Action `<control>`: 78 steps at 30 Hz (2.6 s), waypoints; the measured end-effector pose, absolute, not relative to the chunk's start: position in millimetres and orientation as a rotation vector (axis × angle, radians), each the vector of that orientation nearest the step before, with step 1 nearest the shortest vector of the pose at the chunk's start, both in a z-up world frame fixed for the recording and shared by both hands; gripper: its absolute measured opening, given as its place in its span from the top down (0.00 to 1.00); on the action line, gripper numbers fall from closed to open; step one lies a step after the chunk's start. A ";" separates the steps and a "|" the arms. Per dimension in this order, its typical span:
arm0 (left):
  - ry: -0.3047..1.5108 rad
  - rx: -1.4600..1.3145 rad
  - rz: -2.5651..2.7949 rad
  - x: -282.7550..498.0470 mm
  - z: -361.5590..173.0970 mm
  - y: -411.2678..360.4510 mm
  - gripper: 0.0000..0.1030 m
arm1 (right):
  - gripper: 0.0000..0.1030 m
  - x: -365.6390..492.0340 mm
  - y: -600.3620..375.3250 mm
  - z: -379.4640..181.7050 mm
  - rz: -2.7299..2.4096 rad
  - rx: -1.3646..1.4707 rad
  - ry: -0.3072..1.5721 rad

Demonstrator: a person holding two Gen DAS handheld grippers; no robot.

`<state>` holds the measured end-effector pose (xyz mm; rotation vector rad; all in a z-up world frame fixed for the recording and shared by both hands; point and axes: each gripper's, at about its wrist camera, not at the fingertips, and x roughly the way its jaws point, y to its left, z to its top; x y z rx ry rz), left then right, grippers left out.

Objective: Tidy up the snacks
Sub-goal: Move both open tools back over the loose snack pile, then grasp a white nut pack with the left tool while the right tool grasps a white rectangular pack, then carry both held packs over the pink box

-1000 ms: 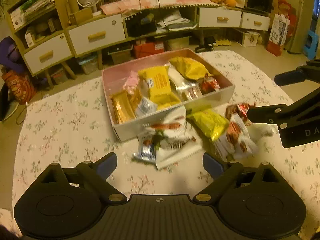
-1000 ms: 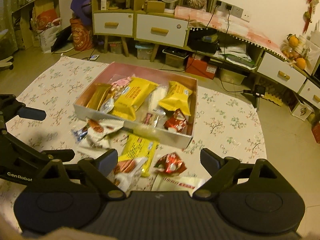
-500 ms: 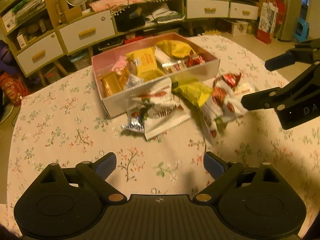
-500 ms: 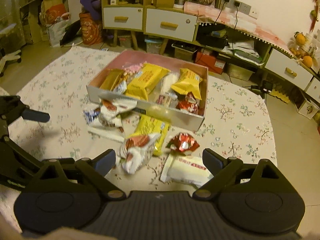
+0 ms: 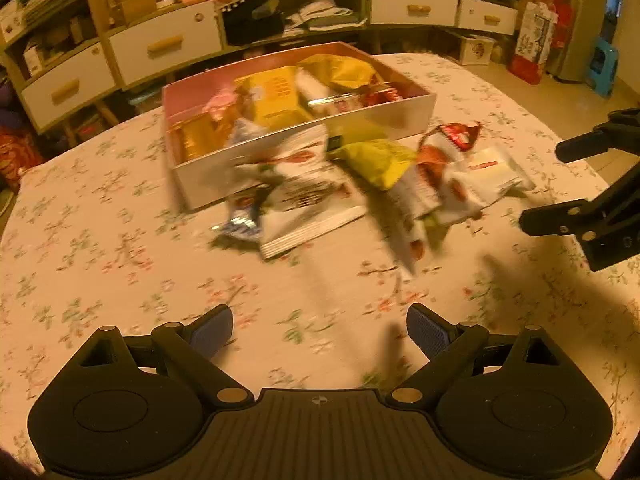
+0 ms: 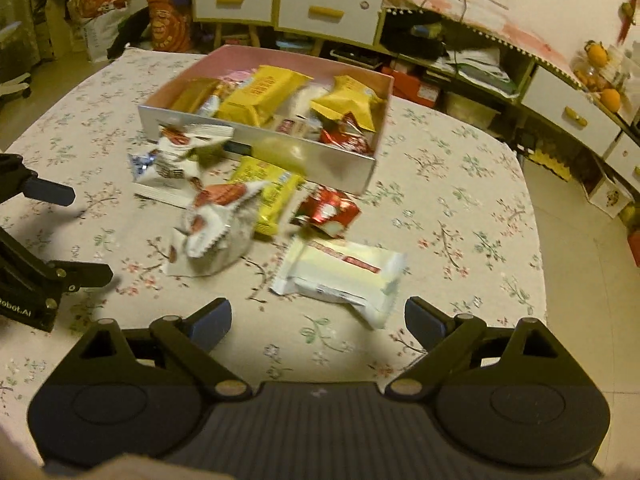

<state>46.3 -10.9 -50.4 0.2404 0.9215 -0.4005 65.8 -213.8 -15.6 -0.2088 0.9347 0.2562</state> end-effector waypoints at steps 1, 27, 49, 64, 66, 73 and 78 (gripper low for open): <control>0.917 0.241 -0.410 46.1 -50.9 -15.8 0.08 | 0.10 66.8 -216.4 -16.3 0.257 -0.209 0.937; 0.830 0.096 -0.474 74.2 -59.3 -76.3 0.35 | 0.15 129.6 -218.8 -45.4 0.694 -0.451 1.009; 0.871 0.106 -0.454 67.7 -50.1 -59.8 0.63 | 0.66 108.4 -210.1 -33.8 0.598 -0.451 0.971; 0.875 0.100 -0.440 59.9 -41.1 -41.5 0.63 | 0.85 92.1 -202.4 -15.9 0.467 -0.392 0.916; 0.875 0.104 -0.438 58.5 -40.3 -41.4 0.63 | 0.85 90.3 -200.0 -13.0 0.464 -0.388 0.911; 0.873 0.105 -0.426 56.5 -35.1 -37.6 0.63 | 0.87 83.9 -191.2 -3.2 0.473 -0.372 0.872; 0.861 0.089 -0.418 56.4 -29.1 -30.6 0.63 | 0.87 82.1 -188.1 8.9 0.486 -0.341 0.841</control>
